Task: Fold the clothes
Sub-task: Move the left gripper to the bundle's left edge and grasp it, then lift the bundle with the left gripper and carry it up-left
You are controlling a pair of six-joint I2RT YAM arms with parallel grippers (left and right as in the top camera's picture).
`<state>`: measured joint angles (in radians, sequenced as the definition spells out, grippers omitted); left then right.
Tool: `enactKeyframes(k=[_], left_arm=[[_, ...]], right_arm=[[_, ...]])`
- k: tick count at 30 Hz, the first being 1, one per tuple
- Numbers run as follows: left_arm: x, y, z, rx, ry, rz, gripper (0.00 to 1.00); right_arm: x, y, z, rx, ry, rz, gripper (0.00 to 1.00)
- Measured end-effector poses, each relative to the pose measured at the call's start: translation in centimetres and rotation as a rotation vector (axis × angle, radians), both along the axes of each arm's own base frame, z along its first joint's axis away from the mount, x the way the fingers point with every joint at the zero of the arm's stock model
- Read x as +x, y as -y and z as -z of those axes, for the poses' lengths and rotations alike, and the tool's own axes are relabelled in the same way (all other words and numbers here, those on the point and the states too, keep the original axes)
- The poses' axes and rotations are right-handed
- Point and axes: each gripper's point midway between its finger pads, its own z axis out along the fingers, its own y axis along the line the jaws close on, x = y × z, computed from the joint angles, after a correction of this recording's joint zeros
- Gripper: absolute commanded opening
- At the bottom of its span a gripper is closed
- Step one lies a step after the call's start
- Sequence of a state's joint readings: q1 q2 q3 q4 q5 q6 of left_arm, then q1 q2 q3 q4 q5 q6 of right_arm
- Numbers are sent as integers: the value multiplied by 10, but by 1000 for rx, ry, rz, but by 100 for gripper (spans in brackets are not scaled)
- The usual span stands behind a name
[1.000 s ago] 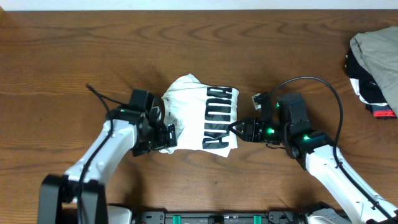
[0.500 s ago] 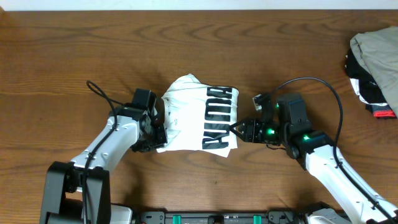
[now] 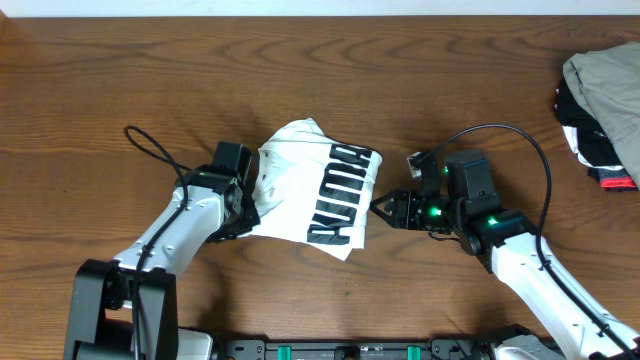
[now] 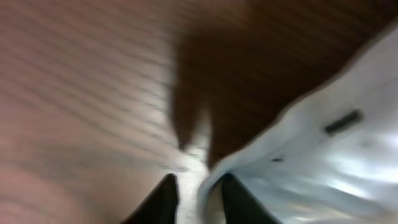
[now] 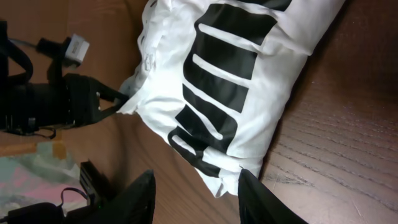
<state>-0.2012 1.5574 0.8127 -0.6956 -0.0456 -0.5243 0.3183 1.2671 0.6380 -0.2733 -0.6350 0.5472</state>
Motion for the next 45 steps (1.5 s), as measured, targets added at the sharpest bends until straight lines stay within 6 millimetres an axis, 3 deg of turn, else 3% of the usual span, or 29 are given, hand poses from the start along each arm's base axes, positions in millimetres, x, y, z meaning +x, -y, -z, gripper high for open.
enactKeyframes(k=[2, 4, 13, 22, 29, 34, 36, 40, 44, 45], left_arm=[[-5, -10, -1, 57, -10, -40, 78], [-9, -22, -3, 122, -16, -77, 89], [-23, -48, -21, 274, -57, -134, 90], [-2, -47, -90, 221, 205, -180, 90], [-2, -45, -121, 164, 343, -196, 90], [-1, -10, -118, -28, 326, -145, 90], [6, 16, -120, -145, 343, -59, 98], [11, 63, -128, -316, 363, 95, 98], [11, 88, -126, -398, 344, 166, 99], [13, 95, -123, -421, 331, 189, 97]], right_arm=[[0, 0, 0, 0, 0, 0, 41], [0, 0, 0, 0, -1, 0, 41], [0, 0, 0, -1, -2, 0, 43], [0, 1, 1, -4, -1, 3, 43], [0, 1, 1, -6, 0, 4, 43], [1, 1, 1, -5, 1, 4, 44], [1, 1, 0, -5, 3, 4, 48], [2, 3, 2, -13, -9, 25, 71], [3, 8, 7, -33, -39, 70, 99], [4, 10, 8, -43, -44, 84, 99]])
